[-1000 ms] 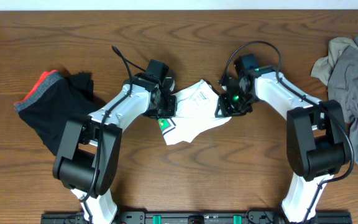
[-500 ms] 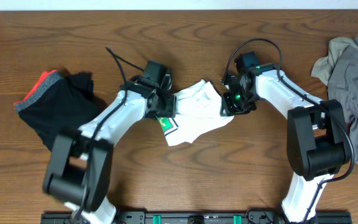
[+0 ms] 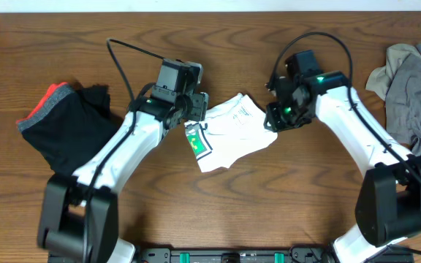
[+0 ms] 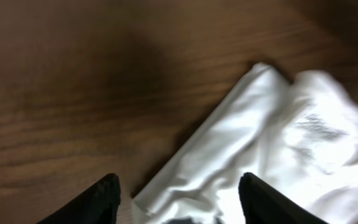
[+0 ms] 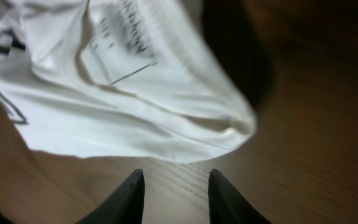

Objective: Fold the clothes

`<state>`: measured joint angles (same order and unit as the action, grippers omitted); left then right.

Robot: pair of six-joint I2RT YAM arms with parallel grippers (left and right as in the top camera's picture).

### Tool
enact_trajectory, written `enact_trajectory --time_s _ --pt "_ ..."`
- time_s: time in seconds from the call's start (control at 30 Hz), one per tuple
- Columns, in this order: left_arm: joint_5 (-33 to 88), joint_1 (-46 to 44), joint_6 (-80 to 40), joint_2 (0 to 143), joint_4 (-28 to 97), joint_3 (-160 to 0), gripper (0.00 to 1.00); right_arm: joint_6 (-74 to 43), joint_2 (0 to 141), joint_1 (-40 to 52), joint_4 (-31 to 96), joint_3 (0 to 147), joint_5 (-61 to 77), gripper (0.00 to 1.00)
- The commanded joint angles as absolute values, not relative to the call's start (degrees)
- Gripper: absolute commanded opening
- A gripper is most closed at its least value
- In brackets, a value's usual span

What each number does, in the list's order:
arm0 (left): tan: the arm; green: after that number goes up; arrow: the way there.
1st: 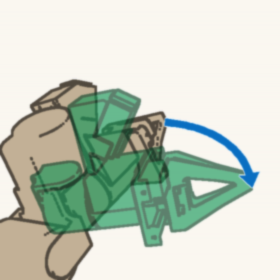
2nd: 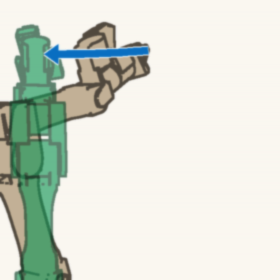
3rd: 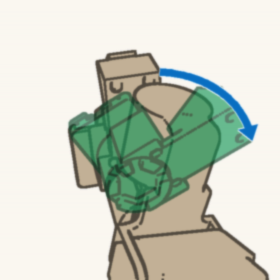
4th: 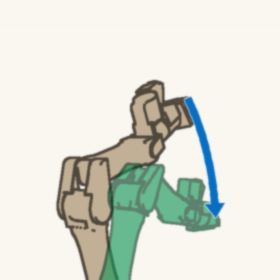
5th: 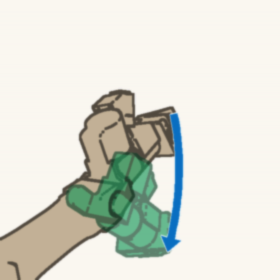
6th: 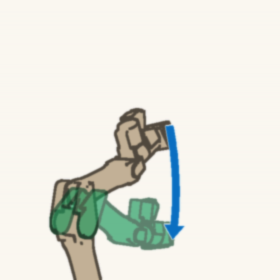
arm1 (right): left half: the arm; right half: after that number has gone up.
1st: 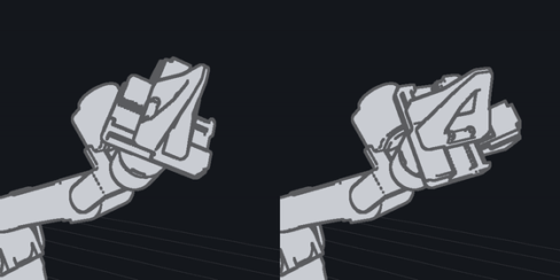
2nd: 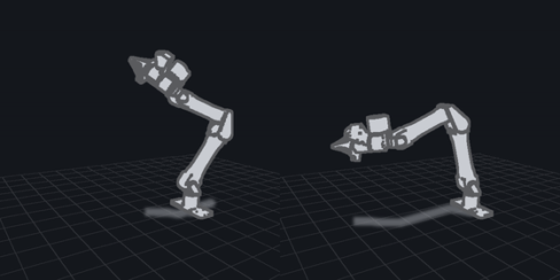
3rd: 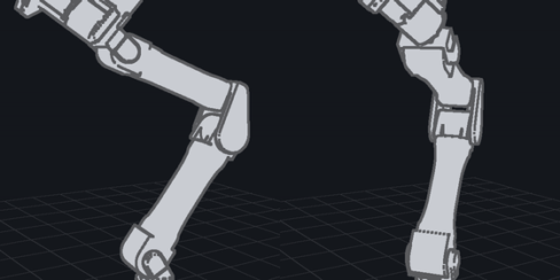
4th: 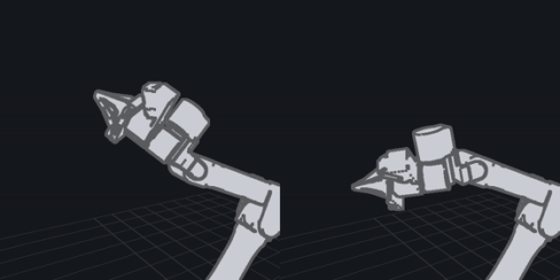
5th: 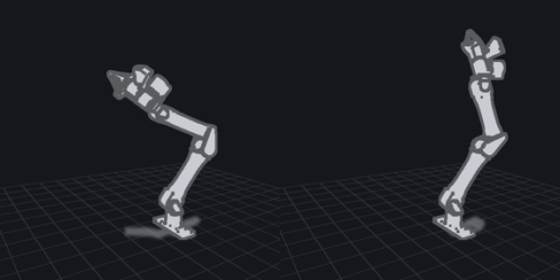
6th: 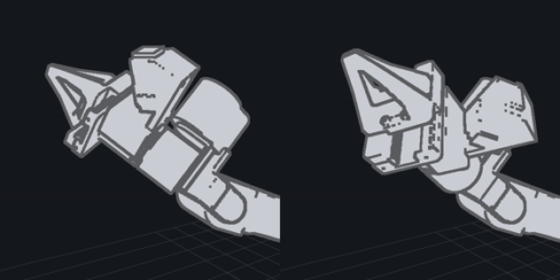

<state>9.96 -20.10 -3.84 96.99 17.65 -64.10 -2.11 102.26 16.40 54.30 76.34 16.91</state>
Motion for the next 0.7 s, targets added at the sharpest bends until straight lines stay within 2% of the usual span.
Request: enact_trajectory --time_s 0.0,0.3,0.47,0.67 --pt "8.51 -18.79 -1.65 101.41 17.63 -63.99 0.61 -1.21 102.65 18.98 54.57 75.85 16.91 0.31" --pt "12.43 -17.63 -1.10 107.44 23.27 -63.99 0.60 -2.79 103.90 22.20 50.02 70.81 11.77 0.33" --pt "13.13 -17.65 -1.74 107.50 30.26 -63.96 0.51 -3.16 105.45 22.20 44.10 66.11 11.79 0.33" --pt "17.89 -17.82 -6.72 107.50 41.60 -63.96 0.31 -3.14 105.82 22.20 39.31 63.55 11.77 0.33"
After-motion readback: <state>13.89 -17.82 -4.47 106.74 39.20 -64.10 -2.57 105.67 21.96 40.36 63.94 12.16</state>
